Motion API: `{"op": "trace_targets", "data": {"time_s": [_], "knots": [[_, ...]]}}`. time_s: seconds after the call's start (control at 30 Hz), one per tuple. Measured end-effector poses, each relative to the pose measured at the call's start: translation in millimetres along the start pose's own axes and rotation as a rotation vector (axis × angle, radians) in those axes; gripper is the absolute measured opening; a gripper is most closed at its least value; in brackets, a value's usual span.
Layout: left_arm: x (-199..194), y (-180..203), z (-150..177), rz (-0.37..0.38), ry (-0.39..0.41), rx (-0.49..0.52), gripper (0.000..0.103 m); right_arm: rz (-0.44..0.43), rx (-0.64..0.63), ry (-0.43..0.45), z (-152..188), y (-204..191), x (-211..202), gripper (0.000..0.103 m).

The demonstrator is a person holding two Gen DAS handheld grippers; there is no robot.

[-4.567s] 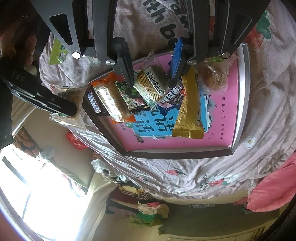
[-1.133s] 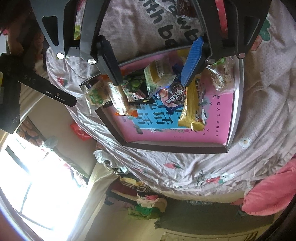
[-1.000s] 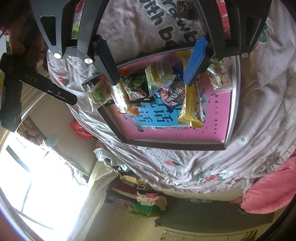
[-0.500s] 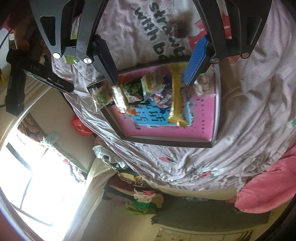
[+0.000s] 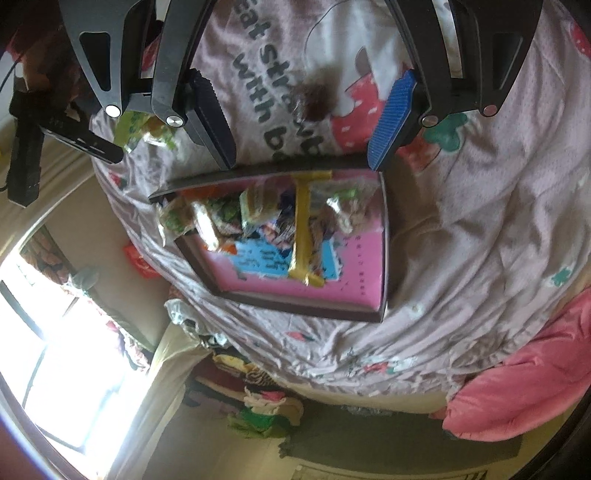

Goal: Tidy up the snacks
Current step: 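Grasp the green-and-yellow packet with right tool while left tool grasps the brown chocolate cup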

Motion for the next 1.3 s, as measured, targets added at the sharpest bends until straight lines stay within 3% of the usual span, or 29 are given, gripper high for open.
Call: {"op": "trace_targets", "data": {"time_s": [0.77,0.87,1.1,1.2,1.3], "knots": [[30.6,7.6,37.7,-0.038,-0.124,0.07,0.075,-0.044,0.029,-0.135,40.3,-9.3,30.1,0.068],[34.4,9.7,41.2,-0.036,-0.138,0.084,0.07,-0.052,0.03,-0.139,39.3,-13.1,36.8,0.067],[39.8,12.2,47.6,-0.025,-0.159,0.09,0.063,-0.059,-0.023,-0.135,36.6,-27.4,49.8,0.051],[42.5,12.5,49.6,-0.021,-0.166,0.089,0.059,-0.068,-0.042,-0.148,39.0,-34.3,55.9,0.036],[45.4,12.1,51.2,-0.019,-0.174,0.09,0.052,-0.047,-0.103,-0.132,41.4,-42.1,58.4,0.034]]}}
Point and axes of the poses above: each gripper's, at about its wrist camera, not at the fingertips, and x roughly the way its jaws point, y to its right, z to its underside, the point moved 9 cm from there along x, roughly the way its jaws point, and after that the axes turned 5 degrees about x, right-handed, at the moved point
